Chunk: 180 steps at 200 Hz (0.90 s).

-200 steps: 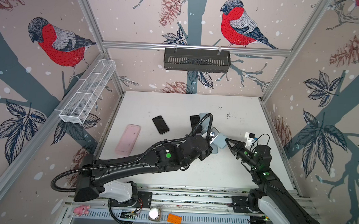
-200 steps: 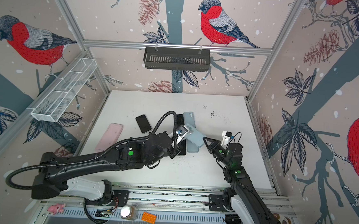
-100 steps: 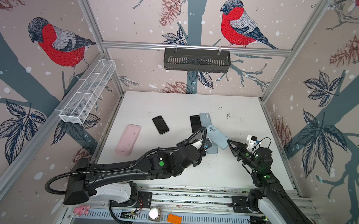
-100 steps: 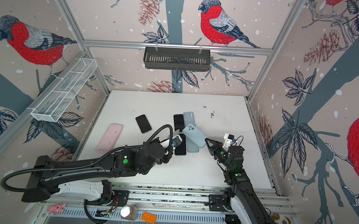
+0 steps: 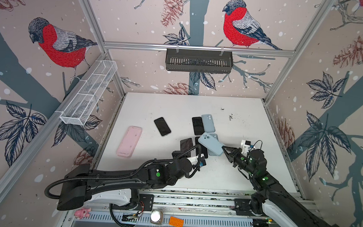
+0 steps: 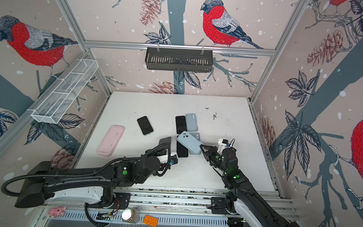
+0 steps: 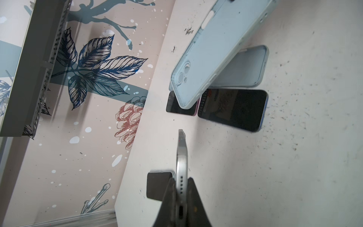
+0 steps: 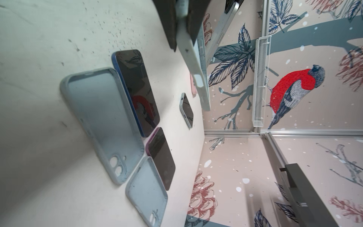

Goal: Take the phone out of the phone case
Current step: Place the phone case at the center of the table.

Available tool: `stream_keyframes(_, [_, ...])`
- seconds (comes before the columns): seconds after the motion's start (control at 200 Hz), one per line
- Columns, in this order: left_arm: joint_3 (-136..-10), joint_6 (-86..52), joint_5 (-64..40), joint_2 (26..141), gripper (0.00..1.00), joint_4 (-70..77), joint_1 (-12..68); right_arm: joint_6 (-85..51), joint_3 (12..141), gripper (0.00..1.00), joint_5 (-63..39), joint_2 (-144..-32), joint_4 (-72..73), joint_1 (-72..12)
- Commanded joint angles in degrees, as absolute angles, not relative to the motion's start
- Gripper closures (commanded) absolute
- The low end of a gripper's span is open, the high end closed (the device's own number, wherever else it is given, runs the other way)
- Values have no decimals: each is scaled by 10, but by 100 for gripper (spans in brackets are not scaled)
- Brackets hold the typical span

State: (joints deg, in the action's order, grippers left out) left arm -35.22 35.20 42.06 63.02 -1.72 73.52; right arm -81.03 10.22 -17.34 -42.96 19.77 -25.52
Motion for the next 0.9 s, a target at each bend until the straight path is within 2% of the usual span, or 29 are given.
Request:
stream_keyframes(0.0, [-335, 400, 447, 633, 100, 37, 736, -846, 114, 100, -88, -454, 222, -298])
stream_keyframes(0.305, [-261, 449, 408, 618, 100, 52, 724, -954, 143, 100, 51, -596, 274, -440])
stream_keyframes(0.625, [-210, 488, 384, 618, 100, 92, 703, -1056, 194, 100, 127, -775, 331, -537])
stream_keyframes(0.81, [-201, 482, 371, 626, 100, 88, 697, -1088, 218, 99, 166, -812, 331, -573])
stream_keyframes(0.895, [-192, 486, 365, 629, 100, 93, 696, -1101, 224, 95, 189, -812, 319, -591])
